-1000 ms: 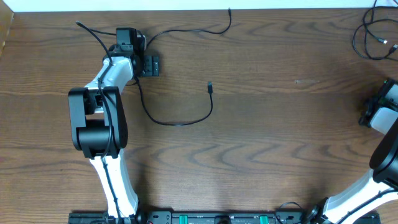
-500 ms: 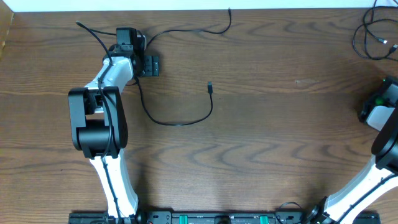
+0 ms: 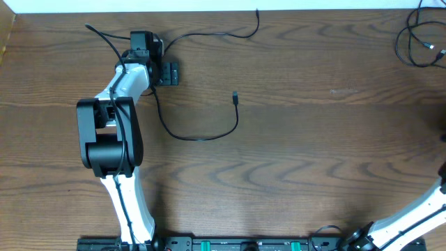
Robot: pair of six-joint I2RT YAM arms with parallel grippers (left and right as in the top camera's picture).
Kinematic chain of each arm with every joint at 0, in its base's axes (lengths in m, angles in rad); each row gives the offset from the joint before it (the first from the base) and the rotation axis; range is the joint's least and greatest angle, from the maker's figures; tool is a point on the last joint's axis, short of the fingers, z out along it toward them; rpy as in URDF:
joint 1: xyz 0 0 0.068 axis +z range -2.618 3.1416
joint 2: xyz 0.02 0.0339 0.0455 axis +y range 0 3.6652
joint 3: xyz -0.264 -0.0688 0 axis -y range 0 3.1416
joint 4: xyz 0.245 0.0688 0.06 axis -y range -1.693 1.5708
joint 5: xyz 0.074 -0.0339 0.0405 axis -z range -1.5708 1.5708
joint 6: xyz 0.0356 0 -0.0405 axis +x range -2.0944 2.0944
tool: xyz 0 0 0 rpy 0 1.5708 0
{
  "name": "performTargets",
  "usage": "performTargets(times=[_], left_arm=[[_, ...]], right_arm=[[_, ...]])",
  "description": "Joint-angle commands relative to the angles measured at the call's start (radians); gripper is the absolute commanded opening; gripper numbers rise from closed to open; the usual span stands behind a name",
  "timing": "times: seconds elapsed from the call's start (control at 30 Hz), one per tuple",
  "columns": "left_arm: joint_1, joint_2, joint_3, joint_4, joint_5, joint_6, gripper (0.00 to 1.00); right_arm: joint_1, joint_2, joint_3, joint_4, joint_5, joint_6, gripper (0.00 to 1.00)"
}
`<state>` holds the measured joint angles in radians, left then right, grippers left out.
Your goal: Untangle cables
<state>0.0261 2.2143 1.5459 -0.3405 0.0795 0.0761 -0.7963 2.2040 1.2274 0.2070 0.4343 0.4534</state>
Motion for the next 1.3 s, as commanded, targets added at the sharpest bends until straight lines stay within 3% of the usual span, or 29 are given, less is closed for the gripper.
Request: performTargets(times=[0.0, 0.1, 0.2, 0.4, 0.73, 1.27], left_arm=[[0.003, 0.056, -0.037, -0.032, 0.014, 0.002, 0.92], [0.003, 0.056, -0.037, -0.032, 0.014, 0.002, 0.92], [0.003, 0.056, -0.037, -0.032, 0.014, 0.002, 0.92], [0.003, 0.056, -0.037, -0.032, 0.014, 0.002, 0.92], [0.003, 0.056, -0.037, -0.032, 0.014, 0.002, 0.92], [0.003, 0.056, -0.037, -0.032, 0.014, 0.002, 0.92]], right_arm=[[-0.045, 0.106, -0.016, -0.093, -0.226, -0.024, 0.80], [-0.054, 0.106, -0.008, -0.103, -0.242, -0.079, 0.83], [-0.053, 0.106, -0.008, -0.125, -0.305, -0.120, 0.99], [-0.053, 0.092, -0.008, -0.198, -0.444, -0.137, 0.99], [0.010, -0.004, -0.008, -0.332, -0.480, -0.168, 0.99], [0.467, -0.085, -0.008, -0.350, -0.682, -0.439, 0.99]])
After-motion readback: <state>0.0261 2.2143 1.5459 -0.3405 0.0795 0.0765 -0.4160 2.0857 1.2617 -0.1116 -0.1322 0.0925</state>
